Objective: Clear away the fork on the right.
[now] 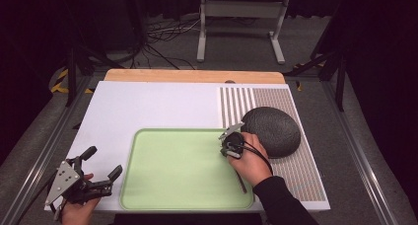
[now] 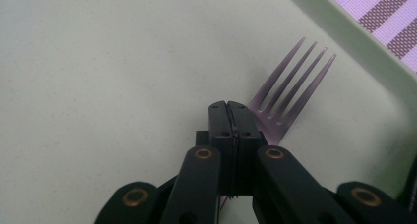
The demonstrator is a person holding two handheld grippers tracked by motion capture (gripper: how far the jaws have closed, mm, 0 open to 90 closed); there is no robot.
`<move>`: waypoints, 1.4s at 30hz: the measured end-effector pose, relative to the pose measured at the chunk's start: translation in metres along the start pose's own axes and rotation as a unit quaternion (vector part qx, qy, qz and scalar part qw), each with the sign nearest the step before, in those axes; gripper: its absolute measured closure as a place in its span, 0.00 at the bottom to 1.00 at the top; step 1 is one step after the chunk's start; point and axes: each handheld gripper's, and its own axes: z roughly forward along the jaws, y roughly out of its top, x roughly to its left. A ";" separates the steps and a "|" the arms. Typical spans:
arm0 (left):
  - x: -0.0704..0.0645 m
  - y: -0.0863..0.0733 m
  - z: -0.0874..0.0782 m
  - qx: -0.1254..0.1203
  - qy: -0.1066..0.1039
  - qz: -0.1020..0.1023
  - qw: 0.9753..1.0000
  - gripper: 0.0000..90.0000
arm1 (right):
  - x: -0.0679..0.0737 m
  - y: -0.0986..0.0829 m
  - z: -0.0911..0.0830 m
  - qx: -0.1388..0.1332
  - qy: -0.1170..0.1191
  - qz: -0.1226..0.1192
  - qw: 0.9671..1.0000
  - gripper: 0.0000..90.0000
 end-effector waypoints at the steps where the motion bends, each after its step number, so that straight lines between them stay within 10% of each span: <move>1: 0.000 0.000 0.000 0.000 0.000 0.000 1.000 0.00 | -0.001 -0.001 0.000 0.000 -0.001 0.003 1.000 1.00; 42: -0.001 0.000 0.001 0.001 -0.003 0.001 1.000 0.00 | -0.020 -0.018 -0.011 0.008 -0.026 0.045 0.999 1.00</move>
